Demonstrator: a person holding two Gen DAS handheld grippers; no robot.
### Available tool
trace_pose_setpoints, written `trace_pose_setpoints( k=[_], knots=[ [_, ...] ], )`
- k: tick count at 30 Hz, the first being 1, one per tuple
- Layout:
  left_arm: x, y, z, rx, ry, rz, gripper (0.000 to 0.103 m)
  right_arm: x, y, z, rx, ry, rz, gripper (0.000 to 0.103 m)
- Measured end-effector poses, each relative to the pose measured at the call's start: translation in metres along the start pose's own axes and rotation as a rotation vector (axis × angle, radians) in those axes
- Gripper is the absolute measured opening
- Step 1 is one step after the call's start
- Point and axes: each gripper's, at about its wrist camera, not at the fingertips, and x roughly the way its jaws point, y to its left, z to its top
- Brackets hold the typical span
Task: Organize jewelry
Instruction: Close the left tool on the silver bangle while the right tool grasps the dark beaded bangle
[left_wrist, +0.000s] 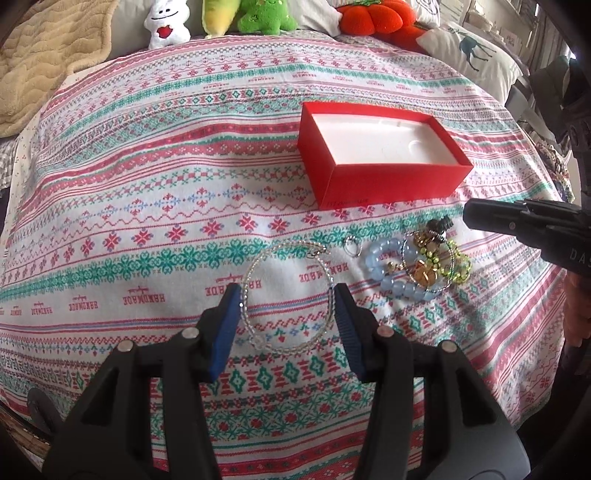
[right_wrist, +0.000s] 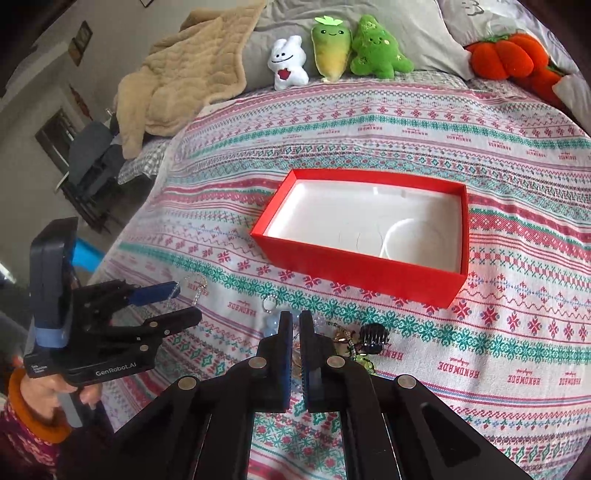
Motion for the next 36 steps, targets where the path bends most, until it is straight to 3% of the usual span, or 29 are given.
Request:
trace_pose_setpoints(
  k=[2, 3, 5, 6, 7, 14, 26, 36],
  knots=[
    [0.000, -0.001, 0.001, 0.000, -0.002, -0.003, 0.052, -0.001, 0.001, 0.000, -0.018, 0.005, -0.012, 0.008],
    [0.000, -0.001, 0.001, 0.002, -0.001, -0.003, 0.052, 0.001, 0.001, -0.001, -0.030, 0.016, -0.017, 0.022],
    [0.002, -0.002, 0.001, 0.004, 0.006, -0.001, 0.053, 0.005, 0.001, -0.005, -0.038, 0.053, -0.025, 0.036],
    [0.004, -0.002, 0.001, 0.007, 0.010, 0.000, 0.053, 0.008, 0.001, -0.008, -0.036, 0.068, -0.034, 0.059],
    [0.005, -0.003, 0.000, 0.007, 0.014, 0.002, 0.053, 0.009, 0.001, -0.011, -0.032, 0.076, -0.041, 0.075],
    [0.006, -0.002, 0.000, 0.004, 0.021, -0.005, 0.053, 0.008, 0.013, -0.033, -0.055, 0.083, -0.048, 0.075],
    [0.009, -0.001, -0.003, -0.007, 0.035, -0.010, 0.054, 0.048, 0.024, -0.038, -0.158, 0.113, -0.217, 0.075],
    [0.008, -0.002, -0.003, -0.014, 0.039, -0.013, 0.054, 0.059, 0.025, -0.042, -0.215, 0.130, -0.243, 0.042]
  ],
)
